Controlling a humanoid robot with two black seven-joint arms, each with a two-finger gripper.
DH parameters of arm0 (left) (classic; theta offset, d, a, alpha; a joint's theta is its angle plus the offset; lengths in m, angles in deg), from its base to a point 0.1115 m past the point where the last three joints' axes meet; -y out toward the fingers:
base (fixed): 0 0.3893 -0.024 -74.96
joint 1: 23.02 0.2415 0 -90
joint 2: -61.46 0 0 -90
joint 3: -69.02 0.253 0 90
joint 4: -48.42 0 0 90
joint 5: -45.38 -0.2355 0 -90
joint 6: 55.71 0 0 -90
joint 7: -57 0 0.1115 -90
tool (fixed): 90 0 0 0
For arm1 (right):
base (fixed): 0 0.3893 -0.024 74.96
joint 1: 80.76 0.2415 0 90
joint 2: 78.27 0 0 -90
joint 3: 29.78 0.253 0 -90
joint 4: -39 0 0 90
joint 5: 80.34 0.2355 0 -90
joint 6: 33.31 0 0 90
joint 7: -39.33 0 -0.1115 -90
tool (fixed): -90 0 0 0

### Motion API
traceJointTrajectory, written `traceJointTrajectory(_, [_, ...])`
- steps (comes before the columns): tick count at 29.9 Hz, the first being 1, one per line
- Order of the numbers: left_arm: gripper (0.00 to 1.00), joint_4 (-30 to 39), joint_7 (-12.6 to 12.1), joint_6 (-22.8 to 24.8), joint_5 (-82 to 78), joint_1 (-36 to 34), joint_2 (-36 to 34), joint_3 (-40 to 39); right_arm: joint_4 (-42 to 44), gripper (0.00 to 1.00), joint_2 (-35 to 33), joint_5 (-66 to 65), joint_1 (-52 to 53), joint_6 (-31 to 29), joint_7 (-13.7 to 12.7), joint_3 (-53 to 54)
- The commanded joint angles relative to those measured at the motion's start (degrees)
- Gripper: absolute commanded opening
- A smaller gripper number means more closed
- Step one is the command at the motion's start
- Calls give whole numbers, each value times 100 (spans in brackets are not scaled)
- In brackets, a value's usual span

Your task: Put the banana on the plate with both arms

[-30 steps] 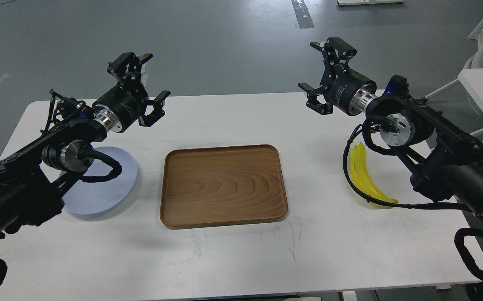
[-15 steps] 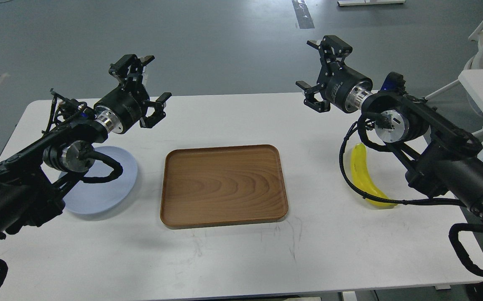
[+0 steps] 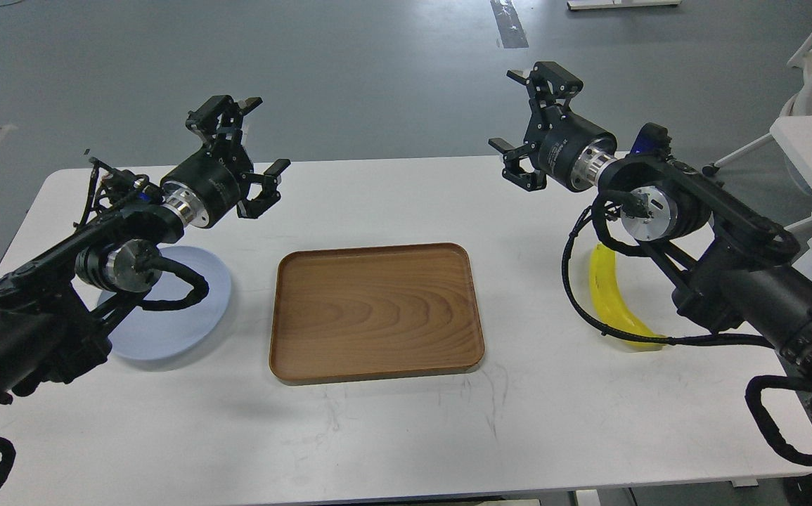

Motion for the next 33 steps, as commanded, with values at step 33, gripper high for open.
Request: traceJointTrajectory(33, [98, 1, -149, -9, 19, -12, 40, 9, -1, 100, 60, -8, -10, 35, 26, 0])
